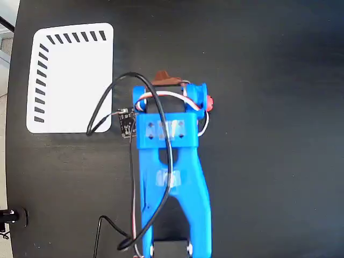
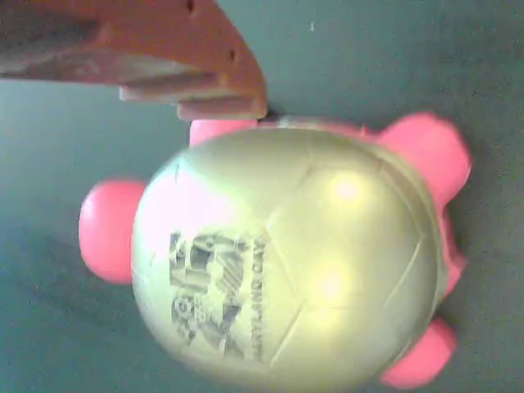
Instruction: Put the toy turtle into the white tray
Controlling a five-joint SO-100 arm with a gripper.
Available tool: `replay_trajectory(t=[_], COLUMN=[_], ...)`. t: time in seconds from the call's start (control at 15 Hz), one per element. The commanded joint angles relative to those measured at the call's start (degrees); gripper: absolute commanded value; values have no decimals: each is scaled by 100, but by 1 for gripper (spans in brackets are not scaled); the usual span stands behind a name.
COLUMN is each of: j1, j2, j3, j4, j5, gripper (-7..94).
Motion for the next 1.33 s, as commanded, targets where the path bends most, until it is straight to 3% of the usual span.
replay_trajectory(t=[0.0,1.27], j1=[176,343], j2=[97,-527], j3=[-308,1143], j4=[149,-1608], j5=[-132,-281], gripper=[65,65])
